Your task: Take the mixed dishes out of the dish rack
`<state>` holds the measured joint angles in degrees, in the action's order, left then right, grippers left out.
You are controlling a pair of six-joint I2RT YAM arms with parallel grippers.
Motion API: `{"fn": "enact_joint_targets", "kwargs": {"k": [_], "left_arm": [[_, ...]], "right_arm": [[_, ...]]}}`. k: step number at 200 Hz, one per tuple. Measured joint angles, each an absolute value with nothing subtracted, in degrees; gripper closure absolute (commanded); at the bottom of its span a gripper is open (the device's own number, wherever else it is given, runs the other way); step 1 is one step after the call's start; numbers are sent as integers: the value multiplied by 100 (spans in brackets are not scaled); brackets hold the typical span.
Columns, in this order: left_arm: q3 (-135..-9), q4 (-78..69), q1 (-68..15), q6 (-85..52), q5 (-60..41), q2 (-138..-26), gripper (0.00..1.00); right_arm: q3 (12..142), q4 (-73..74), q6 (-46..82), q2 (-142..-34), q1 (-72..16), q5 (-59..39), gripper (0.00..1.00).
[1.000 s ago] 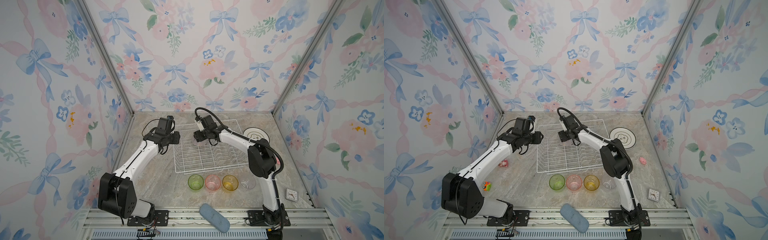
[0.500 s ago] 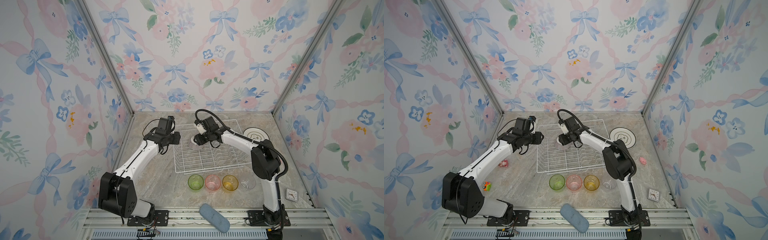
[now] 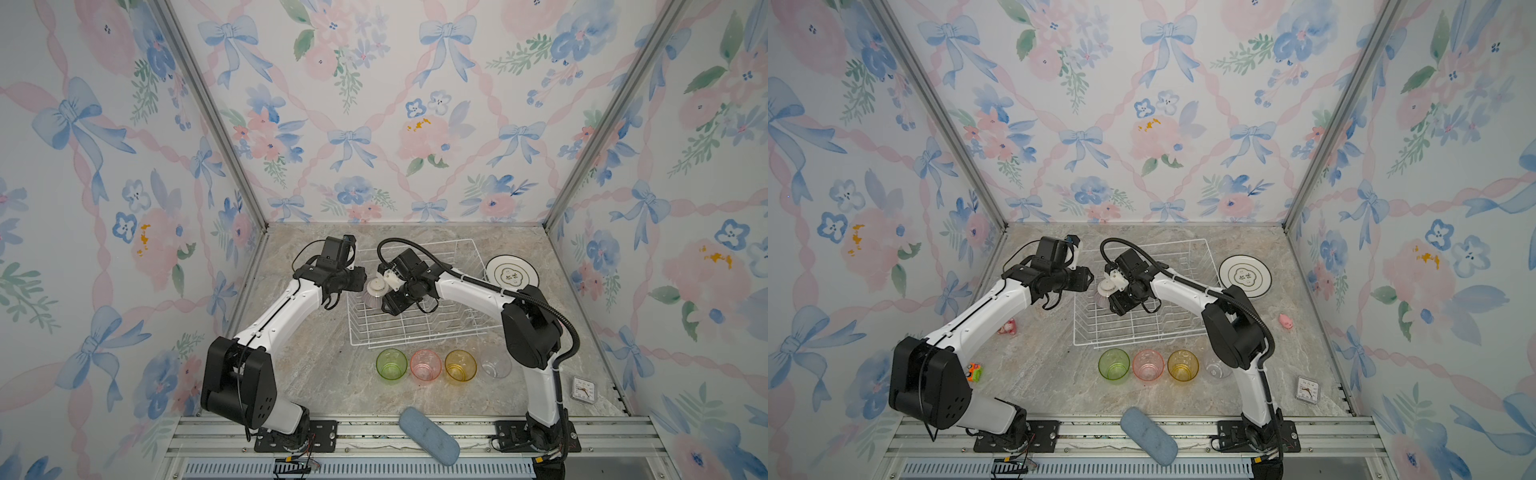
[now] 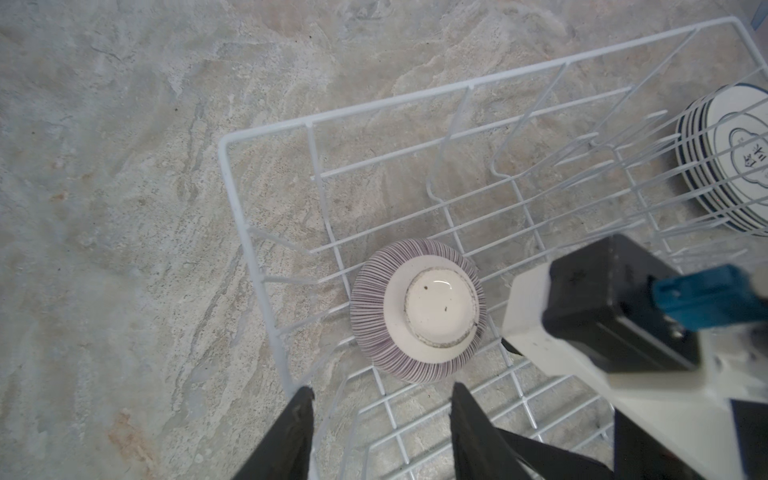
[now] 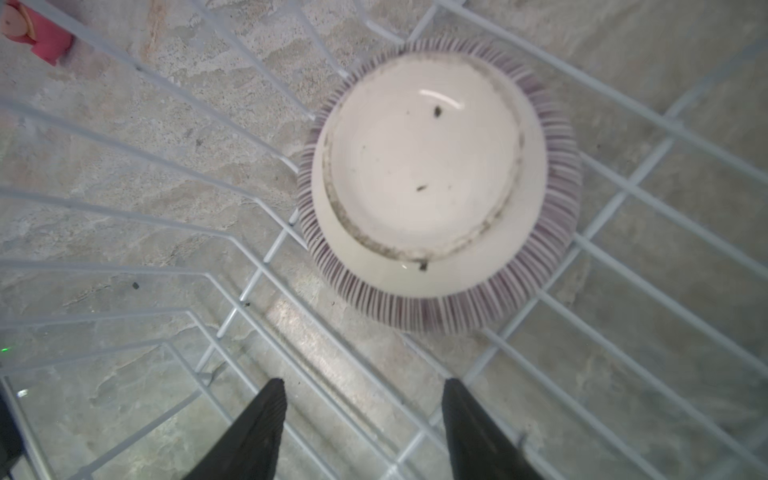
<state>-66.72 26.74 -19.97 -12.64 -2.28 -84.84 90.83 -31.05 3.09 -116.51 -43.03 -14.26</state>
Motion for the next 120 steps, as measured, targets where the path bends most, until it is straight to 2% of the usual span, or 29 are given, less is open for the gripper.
{"fn": "enact_joint_targets", "kwargs": {"k": [23,41,65,85,120], "left_arm": [[-6729,2698,-2329,-1044,-104,-8628,43],[-6895,2766,-2585,-923,27,-8844,36],[-7179,2877,-2738,-854,110,-9190,34],[-7367,2982,-2742,-856,165,-9437,29],[-7669,3197,-2742,-858,303,-9815,29]], "right_arm": [[8597,-2906,613,-11019,-4130,-1564,32],[8263,-2650,880,-10440,-3861,-1734,31],[8018,-2364,1116,-9826,-3492,-1848,31],[7854,-2237,1201,-9568,-3326,-1846,31],[7537,-2180,1269,-9491,-3293,-1879,31]]}}
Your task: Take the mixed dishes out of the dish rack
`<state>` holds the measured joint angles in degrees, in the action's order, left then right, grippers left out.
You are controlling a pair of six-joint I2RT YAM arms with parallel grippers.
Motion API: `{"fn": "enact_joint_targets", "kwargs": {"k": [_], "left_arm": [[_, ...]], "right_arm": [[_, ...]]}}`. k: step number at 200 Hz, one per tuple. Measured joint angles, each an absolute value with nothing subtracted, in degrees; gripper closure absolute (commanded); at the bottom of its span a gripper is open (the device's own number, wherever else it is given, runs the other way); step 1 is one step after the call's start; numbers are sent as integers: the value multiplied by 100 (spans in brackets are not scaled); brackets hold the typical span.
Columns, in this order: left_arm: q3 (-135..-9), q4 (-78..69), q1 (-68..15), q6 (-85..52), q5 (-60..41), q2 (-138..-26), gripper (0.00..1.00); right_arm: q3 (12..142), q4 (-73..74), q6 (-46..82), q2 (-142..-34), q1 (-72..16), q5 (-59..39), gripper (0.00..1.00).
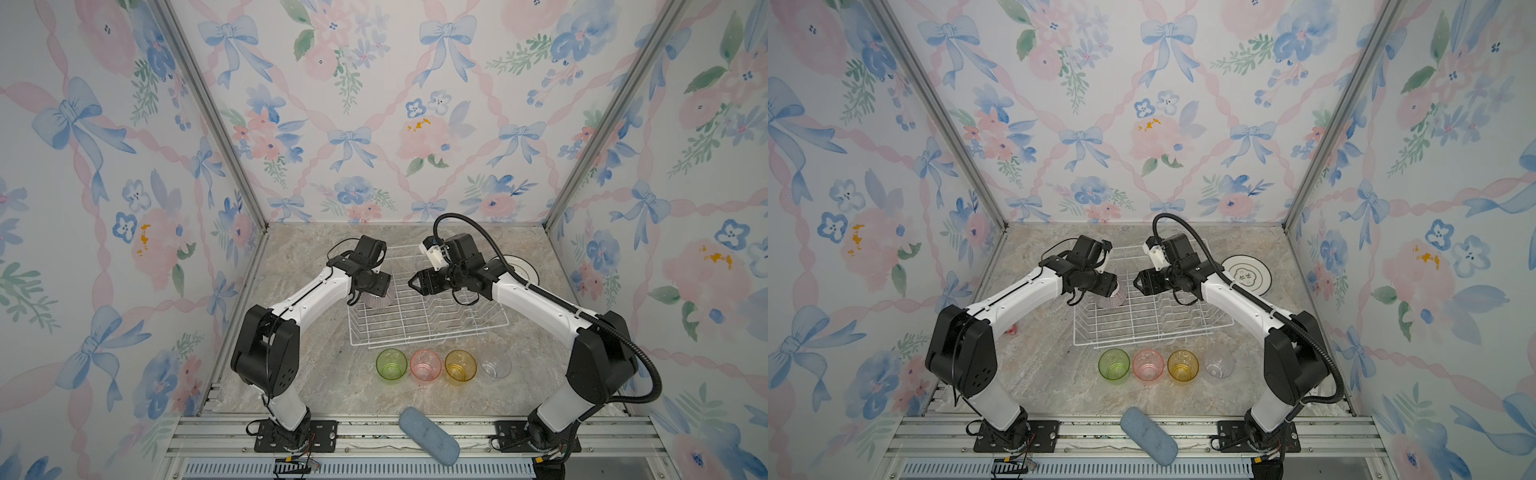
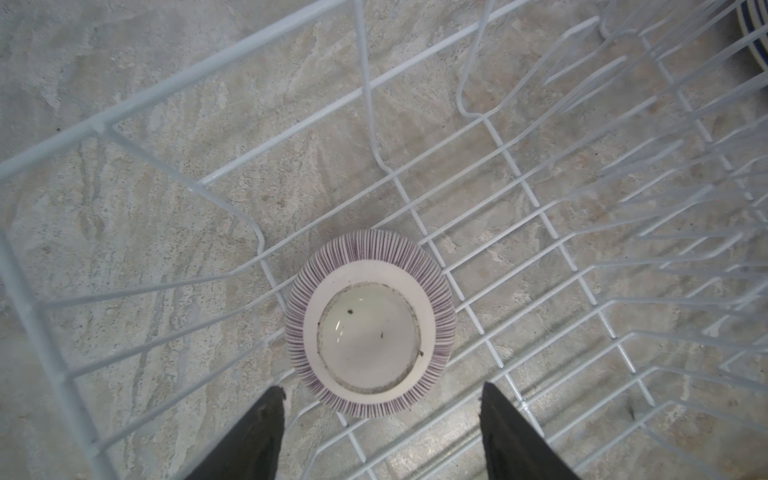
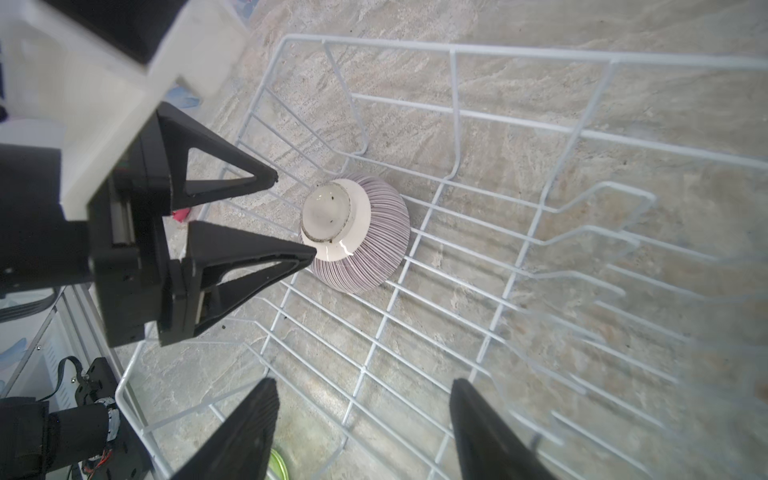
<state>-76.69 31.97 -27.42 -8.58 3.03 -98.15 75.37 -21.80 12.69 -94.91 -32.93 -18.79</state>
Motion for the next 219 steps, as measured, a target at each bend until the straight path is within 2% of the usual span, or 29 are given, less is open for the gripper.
{"fn": "enact_joint_targets", "kwargs": {"k": [50,133,182,219], "left_arm": [[-7992,3411,-2742,-884,410,-10307,31],[-8285,3586,-2742,-919,502,-10683,44],[-8436,3642,-2742,-917,515,-10814,57],[-8493,3651,-2742,-919,513,-10851,63]], "right_arm": [[7393,-2152,1293,-9295,-3186,-1929,31],[7175,-1977,1361,-9183,-3068,-2040,31],[7155,-1852,1417,-9185,-3009,-2130,31],[7043,-1649,1575,-9218,-2991,-2519,31]]}}
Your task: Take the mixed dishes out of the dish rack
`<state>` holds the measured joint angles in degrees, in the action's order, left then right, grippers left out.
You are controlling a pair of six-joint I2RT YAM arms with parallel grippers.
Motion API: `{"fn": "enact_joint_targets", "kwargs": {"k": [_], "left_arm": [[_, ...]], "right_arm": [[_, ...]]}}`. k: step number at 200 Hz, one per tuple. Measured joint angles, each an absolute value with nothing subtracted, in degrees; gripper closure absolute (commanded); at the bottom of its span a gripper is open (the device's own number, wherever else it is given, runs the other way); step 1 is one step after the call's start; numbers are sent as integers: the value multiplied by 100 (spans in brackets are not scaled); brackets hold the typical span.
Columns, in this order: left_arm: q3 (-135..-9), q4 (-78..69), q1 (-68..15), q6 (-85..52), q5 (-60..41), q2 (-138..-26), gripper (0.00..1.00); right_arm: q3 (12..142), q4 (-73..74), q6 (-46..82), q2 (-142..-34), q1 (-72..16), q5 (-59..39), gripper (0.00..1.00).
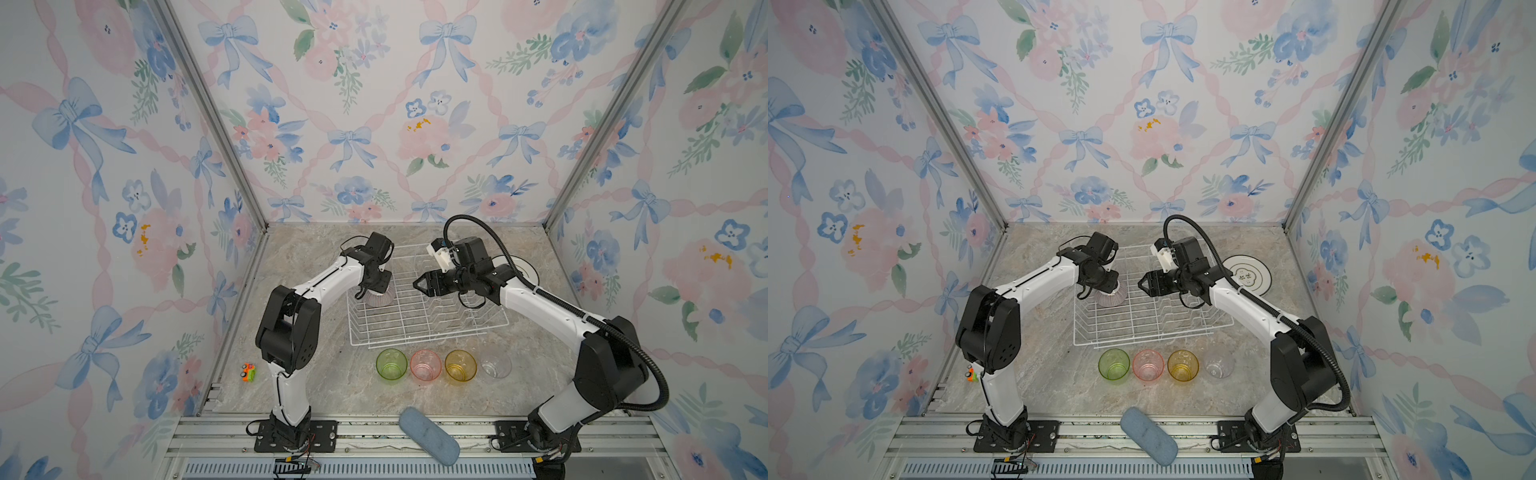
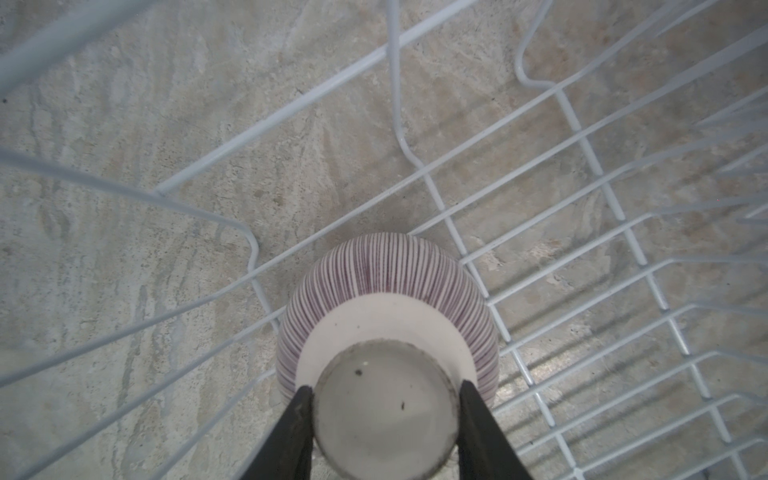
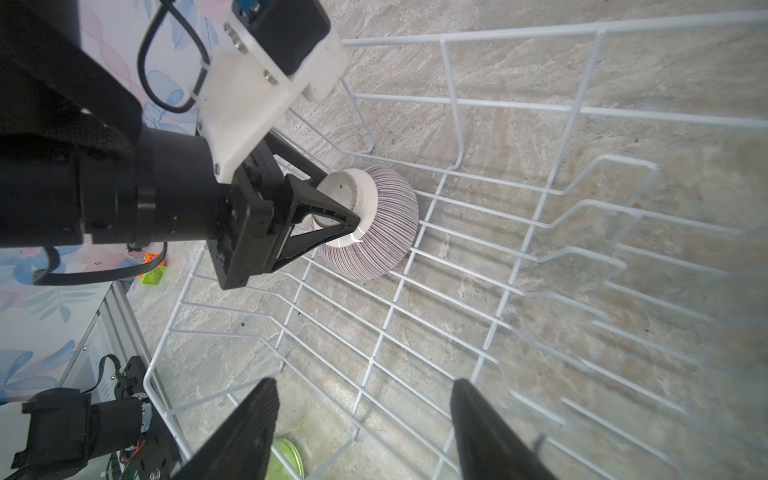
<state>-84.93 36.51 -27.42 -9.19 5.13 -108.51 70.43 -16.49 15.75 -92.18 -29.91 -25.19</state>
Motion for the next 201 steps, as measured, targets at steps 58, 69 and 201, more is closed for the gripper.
{"fn": "enact_joint_targets", "kwargs": {"k": [58,69,201], "left_arm": [[-8499,3669,-2655,-926,316,-10827,65],[-8499,3695,-2609,-941,237,-10814,65],[-8239,3439,-2143,-1081,-1004,-10462,66]], "right_arm": [[6963,-1168,2060,-9732,-2971,-3527,32],[6936,-1151,2108,-9826,-2971,-3616,32],[6906,-685,2672,-10575,-3081,-4185,33]]}}
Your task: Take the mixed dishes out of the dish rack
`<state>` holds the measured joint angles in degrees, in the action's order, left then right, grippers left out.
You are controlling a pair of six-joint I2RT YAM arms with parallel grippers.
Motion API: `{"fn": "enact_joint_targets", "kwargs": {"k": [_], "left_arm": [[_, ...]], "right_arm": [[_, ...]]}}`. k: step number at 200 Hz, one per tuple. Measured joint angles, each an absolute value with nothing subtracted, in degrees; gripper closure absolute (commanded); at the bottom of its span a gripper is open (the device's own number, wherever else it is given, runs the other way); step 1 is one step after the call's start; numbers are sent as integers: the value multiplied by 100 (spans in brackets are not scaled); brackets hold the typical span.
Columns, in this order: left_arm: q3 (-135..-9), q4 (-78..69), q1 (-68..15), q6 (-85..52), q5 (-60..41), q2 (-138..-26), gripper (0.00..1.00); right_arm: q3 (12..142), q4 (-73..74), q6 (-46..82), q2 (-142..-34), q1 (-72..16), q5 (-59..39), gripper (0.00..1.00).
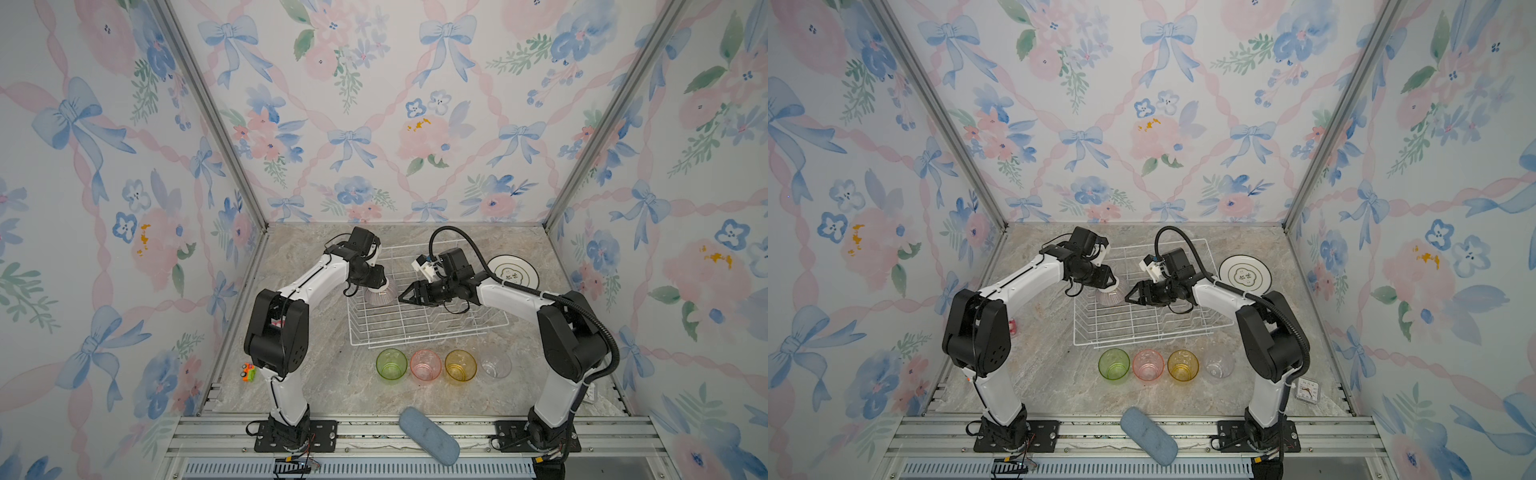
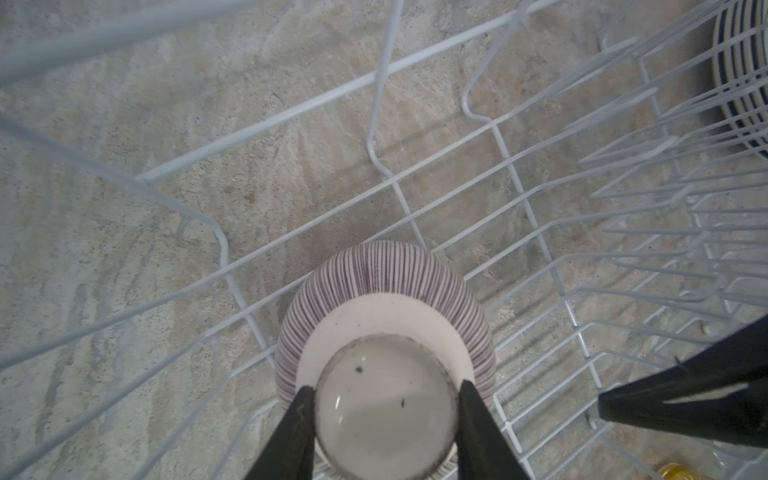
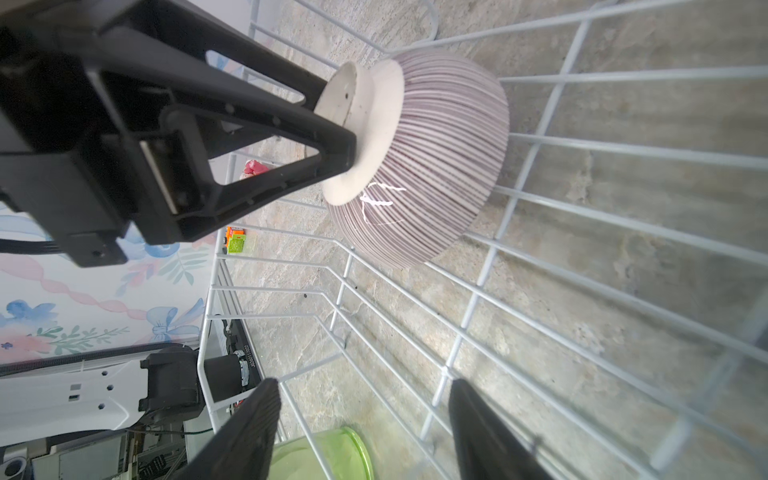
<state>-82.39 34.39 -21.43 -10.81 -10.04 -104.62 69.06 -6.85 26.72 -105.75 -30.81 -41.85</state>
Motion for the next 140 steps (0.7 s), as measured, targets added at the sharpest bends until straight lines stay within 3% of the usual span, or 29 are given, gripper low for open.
{"fn": "enact_joint_targets", "kwargs": {"k": [140], "left_arm": [[-7317,2357,-1769,-1466,-2383,-9985,66]], "right_arm": [[6510,1459,4233,-11166,-3159,-4407,40]]}}
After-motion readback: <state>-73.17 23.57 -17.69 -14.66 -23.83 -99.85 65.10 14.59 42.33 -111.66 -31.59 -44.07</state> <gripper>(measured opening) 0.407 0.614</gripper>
